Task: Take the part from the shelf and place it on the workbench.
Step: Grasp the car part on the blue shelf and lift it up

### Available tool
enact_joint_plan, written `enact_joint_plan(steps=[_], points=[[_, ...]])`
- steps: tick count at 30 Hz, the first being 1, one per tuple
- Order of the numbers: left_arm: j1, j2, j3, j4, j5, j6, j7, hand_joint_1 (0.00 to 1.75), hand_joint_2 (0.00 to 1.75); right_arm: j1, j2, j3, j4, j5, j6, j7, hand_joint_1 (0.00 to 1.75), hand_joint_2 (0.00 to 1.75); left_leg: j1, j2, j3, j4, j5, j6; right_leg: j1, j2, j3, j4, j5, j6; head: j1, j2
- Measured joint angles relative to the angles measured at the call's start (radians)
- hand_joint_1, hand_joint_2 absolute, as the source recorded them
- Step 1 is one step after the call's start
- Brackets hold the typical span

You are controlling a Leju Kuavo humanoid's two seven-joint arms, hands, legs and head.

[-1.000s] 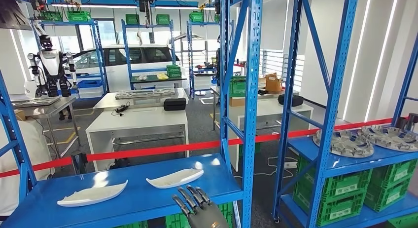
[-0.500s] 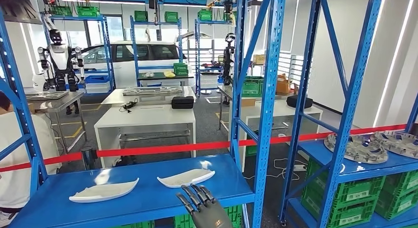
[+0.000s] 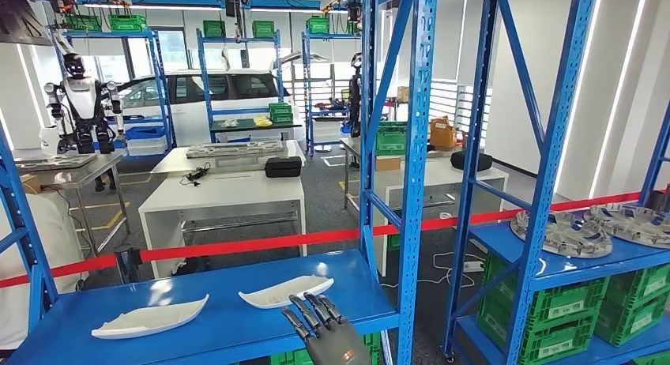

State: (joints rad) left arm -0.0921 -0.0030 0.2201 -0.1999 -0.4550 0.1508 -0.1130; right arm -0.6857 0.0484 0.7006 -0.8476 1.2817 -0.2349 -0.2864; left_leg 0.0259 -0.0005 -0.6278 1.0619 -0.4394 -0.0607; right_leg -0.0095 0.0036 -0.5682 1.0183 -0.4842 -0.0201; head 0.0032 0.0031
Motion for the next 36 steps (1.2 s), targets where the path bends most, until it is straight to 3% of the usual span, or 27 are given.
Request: enact_joint_plan(steps=[1, 4, 6, 9, 10, 11, 12, 14, 16, 18, 21, 24, 25, 26, 27, 29, 30, 32, 36], points=[[-0.001, 0.000, 0.000, 0.000, -0.002, -0.002, 0.002, 0.00, 0.00, -0.001, 0.000, 0.000, 0.000, 0.002, 0.000, 0.003, 0.00, 0.00, -0.001, 0.000, 0.012, -0.026, 0.002, 0.006, 0.002, 0.001, 0.000, 0.002, -0.004, 0.006, 0.001, 0.000], [0.000, -0.001, 0.000, 0.000, -0.007, -0.004, 0.007, 0.00, 0.00, -0.001, -0.001, -0.003, 0.000, 0.017, -0.002, 0.032, 0.00, 0.00, -0.003, -0.003, 0.016, -0.030, -0.009, 0.036, 0.003, 0.001, 0.001, 0.003, -0.012, 0.022, 0.004, 0.000], [0.000, -0.002, 0.000, 0.000, -0.010, -0.005, 0.008, 0.00, 0.00, -0.001, -0.003, -0.007, 0.000, 0.038, -0.007, 0.071, 0.00, 0.00, -0.002, -0.004, 0.023, -0.032, -0.012, 0.051, 0.000, 0.000, -0.016, 0.047, -0.037, 0.033, 0.005, 0.000], [0.001, -0.002, 0.001, 0.000, -0.013, -0.005, 0.008, 0.00, 0.00, 0.005, -0.010, -0.015, 0.002, 0.059, -0.014, 0.106, 0.00, 0.00, -0.005, -0.004, 0.028, -0.032, -0.018, 0.064, -0.001, 0.000, -0.124, 0.239, -0.111, 0.038, 0.008, 0.000], [0.002, -0.002, 0.001, 0.000, -0.014, -0.005, 0.008, 0.00, 0.00, 0.009, -0.013, -0.017, 0.003, 0.061, -0.015, 0.109, 0.00, 0.00, -0.007, -0.004, 0.030, -0.032, -0.021, 0.066, 0.000, 0.000, -0.158, 0.288, -0.119, 0.037, 0.009, 0.000], [0.003, -0.002, 0.002, 0.000, -0.014, -0.005, 0.008, 0.00, 0.00, 0.013, -0.016, -0.019, 0.004, 0.063, -0.015, 0.111, 0.00, 0.00, -0.009, -0.005, 0.032, -0.032, -0.023, 0.067, 0.001, 0.000, -0.175, 0.301, -0.108, 0.034, 0.009, 0.000], [0.003, -0.002, 0.002, 0.000, -0.014, -0.005, 0.008, 0.00, 0.00, 0.016, -0.018, -0.020, 0.004, 0.064, -0.015, 0.112, 0.00, 0.00, -0.011, -0.006, 0.037, -0.032, -0.026, 0.067, 0.002, 0.000, -0.170, 0.271, -0.077, 0.028, 0.009, 0.000], [0.003, -0.003, 0.002, 0.000, -0.014, -0.005, 0.007, 0.00, 0.00, 0.016, -0.019, -0.023, 0.004, 0.066, -0.016, 0.114, 0.00, 0.00, -0.014, -0.008, 0.048, -0.032, -0.034, 0.064, 0.010, 0.000, -0.114, 0.130, 0.005, 0.011, 0.010, 0.000], [0.003, -0.006, 0.002, 0.000, -0.014, -0.005, 0.007, 0.00, 0.00, 0.013, -0.019, -0.025, 0.004, 0.069, -0.017, 0.117, 0.00, 0.00, -0.016, -0.009, 0.054, -0.032, -0.042, 0.056, 0.018, -0.002, -0.069, 0.025, 0.042, -0.002, 0.010, 0.000], [0.003, -0.007, 0.002, 0.000, -0.014, -0.005, 0.007, 0.00, 0.00, 0.012, -0.020, -0.029, 0.004, 0.075, -0.018, 0.126, 0.00, 0.00, -0.015, -0.009, 0.057, -0.037, -0.047, 0.044, 0.024, -0.002, -0.060, 0.005, 0.040, -0.006, 0.009, 0.000], [0.004, -0.006, 0.002, -0.001, -0.018, -0.005, 0.003, 0.00, 0.00, 0.010, -0.021, -0.042, 0.005, 0.095, -0.024, 0.158, 0.00, 0.00, -0.015, -0.006, 0.049, -0.012, -0.066, 0.029, 0.014, -0.002, -0.039, -0.012, 0.042, -0.018, 0.007, 0.000], [0.006, -0.005, 0.004, -0.001, -0.022, -0.005, 0.000, 0.00, 0.00, 0.013, -0.021, -0.053, 0.009, 0.138, -0.031, 0.214, 0.00, 0.00, -0.013, -0.005, -0.040, 0.160, -0.137, 0.016, 0.009, -0.004, -0.021, -0.017, 0.034, -0.029, 0.003, 0.000], [0.008, -0.005, 0.006, 0.000, -0.024, -0.004, 0.000, 0.00, 0.00, 0.016, -0.021, -0.056, 0.012, 0.153, -0.033, 0.232, 0.00, 0.00, -0.012, -0.005, -0.074, 0.214, -0.149, 0.013, 0.009, -0.003, -0.016, -0.017, 0.030, -0.029, 0.003, 0.000], [0.011, -0.004, 0.009, 0.000, -0.025, -0.004, -0.001, 0.00, 0.00, 0.020, -0.021, -0.061, 0.014, 0.165, -0.034, 0.249, 0.00, 0.00, -0.011, -0.004, -0.095, 0.237, -0.142, 0.010, 0.008, -0.003, -0.011, -0.016, 0.024, -0.028, 0.002, 0.000], [0.013, -0.004, 0.013, 0.000, -0.027, -0.004, -0.001, 0.00, 0.00, 0.023, -0.021, -0.067, 0.017, 0.178, -0.036, 0.266, 0.00, 0.00, -0.009, -0.004, -0.096, 0.221, -0.115, 0.008, 0.007, -0.002, -0.005, -0.014, 0.018, -0.025, 0.002, 0.000], [0.015, -0.004, 0.020, 0.000, -0.032, -0.004, -0.002, 0.00, 0.00, 0.026, -0.021, -0.084, 0.021, 0.205, -0.040, 0.310, 0.00, 0.00, -0.006, -0.001, -0.050, 0.094, -0.032, 0.005, 0.003, -0.002, 0.009, -0.009, 0.004, -0.016, 0.001, 0.000], [0.015, -0.004, 0.024, 0.000, -0.034, -0.004, -0.002, 0.00, 0.00, 0.026, -0.021, -0.095, 0.021, 0.217, -0.042, 0.336, 0.00, 0.00, -0.006, 0.000, -0.021, 0.028, -0.004, 0.007, 0.004, -0.001, 0.013, -0.006, -0.004, -0.010, 0.000, 0.000], [0.016, -0.005, 0.029, 0.001, -0.037, -0.004, -0.003, 0.00, 0.00, 0.027, -0.021, -0.117, 0.022, 0.235, -0.046, 0.377, 0.00, 0.00, -0.007, 0.000, 0.009, -0.036, 0.010, 0.019, 0.008, 0.000, 0.017, -0.003, -0.015, 0.001, 0.002, 0.000], [0.019, -0.007, 0.035, 0.001, -0.038, -0.004, -0.003, 0.00, 0.00, 0.031, -0.021, -0.146, 0.022, 0.244, -0.050, 0.394, 0.00, 0.00, -0.008, -0.003, 0.021, -0.040, -0.002, 0.052, 0.006, 0.000, 0.013, 0.018, -0.035, 0.023, 0.005, 0.000]])
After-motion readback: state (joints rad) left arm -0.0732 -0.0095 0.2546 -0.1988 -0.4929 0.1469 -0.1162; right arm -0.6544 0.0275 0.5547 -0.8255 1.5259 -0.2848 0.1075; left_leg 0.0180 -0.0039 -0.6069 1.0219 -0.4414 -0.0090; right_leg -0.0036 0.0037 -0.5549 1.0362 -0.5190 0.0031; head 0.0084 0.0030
